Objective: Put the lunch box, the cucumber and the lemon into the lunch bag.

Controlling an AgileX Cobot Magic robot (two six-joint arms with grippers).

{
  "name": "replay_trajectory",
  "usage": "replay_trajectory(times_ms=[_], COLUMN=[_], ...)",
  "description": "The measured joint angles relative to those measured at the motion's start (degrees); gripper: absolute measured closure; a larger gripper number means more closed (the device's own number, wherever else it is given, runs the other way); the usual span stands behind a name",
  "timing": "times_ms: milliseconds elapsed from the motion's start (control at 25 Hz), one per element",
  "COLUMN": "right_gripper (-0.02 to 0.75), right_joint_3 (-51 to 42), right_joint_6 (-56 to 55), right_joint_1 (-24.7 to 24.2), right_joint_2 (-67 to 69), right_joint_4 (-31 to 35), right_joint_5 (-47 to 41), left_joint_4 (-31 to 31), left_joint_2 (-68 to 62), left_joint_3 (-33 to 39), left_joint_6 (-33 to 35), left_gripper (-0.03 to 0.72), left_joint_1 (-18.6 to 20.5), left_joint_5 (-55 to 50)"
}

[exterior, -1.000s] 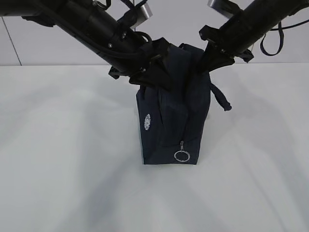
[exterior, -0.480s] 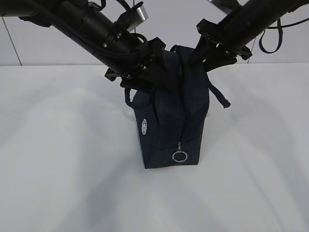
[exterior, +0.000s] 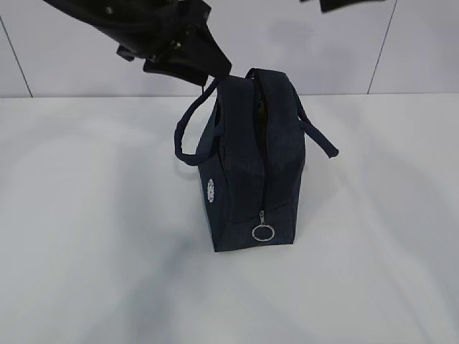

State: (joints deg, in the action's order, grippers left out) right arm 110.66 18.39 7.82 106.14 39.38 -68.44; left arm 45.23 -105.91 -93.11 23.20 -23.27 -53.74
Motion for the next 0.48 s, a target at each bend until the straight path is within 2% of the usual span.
replay_trajectory(times_ms=[160, 360, 480], right_gripper=[0.412, 0.417, 0.418], right_joint_3=[0.0, 0.1, 0.1], right_joint_6=[2.6, 5.1, 5.4], right_joint_1=[0.0, 0.0, 0.0], right_joint_2=[-9.8, -22.2, -29.4], right_joint_4=[0.1, -0.3, -2.6], right_joint_5=[3.8, 4.8, 4.8], left_joint_4=[-1.4, -1.6, -1.7], left_joint_2=[4.4, 9.4, 11.8], left_joint_3=[0.0, 0.0, 0.0], left_joint_6=[2.4, 5.5, 7.2], left_gripper=[0.4, 0.407, 0.409], left_joint_1=[0.0, -0.6, -2.1], left_joint_5=[1.3, 1.3, 1.3])
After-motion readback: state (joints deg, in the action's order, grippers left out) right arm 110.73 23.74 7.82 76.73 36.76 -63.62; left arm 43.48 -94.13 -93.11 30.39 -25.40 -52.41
